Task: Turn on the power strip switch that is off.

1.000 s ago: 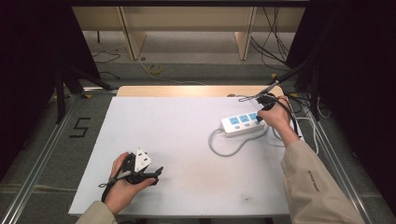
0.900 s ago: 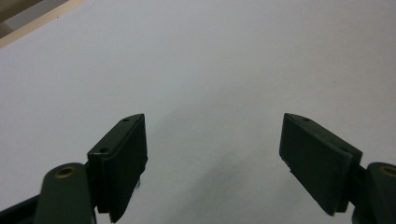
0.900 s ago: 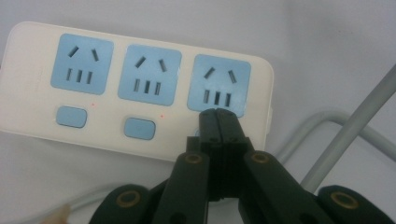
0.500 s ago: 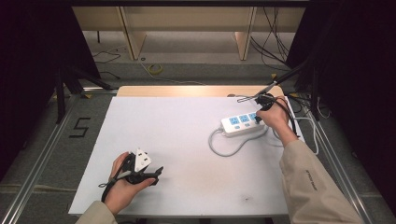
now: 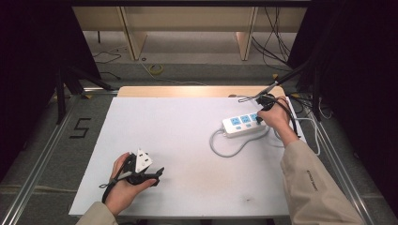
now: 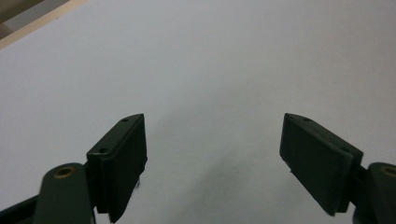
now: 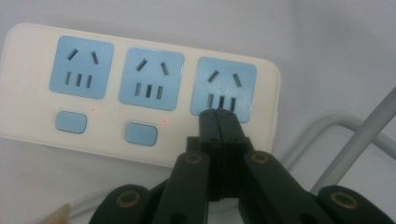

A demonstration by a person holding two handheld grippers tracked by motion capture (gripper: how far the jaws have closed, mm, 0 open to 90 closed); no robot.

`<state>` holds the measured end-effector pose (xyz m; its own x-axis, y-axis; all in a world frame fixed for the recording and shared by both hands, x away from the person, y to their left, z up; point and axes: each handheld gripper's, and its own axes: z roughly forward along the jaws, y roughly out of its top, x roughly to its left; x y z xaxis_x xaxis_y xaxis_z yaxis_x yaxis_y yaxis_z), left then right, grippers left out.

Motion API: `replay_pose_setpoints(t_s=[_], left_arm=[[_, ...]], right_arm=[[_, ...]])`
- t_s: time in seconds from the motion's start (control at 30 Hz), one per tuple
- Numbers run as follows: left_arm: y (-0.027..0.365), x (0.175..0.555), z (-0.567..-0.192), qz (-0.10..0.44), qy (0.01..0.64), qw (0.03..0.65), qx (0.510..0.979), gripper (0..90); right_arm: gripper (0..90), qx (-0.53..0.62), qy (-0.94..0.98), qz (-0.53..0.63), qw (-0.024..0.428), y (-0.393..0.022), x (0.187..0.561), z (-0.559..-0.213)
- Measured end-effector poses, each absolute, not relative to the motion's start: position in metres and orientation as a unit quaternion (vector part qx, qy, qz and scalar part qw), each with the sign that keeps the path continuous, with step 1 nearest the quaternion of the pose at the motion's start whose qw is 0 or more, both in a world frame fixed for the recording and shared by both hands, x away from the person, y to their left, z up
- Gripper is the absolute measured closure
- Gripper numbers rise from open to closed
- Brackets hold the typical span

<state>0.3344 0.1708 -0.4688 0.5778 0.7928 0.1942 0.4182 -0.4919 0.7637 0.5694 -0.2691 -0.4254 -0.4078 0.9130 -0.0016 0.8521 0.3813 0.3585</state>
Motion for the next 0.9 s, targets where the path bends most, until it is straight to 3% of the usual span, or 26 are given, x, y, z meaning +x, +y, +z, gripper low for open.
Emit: replay_pose_setpoints(t_s=[0.9], left_arm=[[0.1707,0.3343,-0.4685,0.273,0.369,0.343,0.819,22.9]], right_arm=[[90.0,0.534,0.827,0.147,0.099,-0.2682,0.5701,-0.4274]])
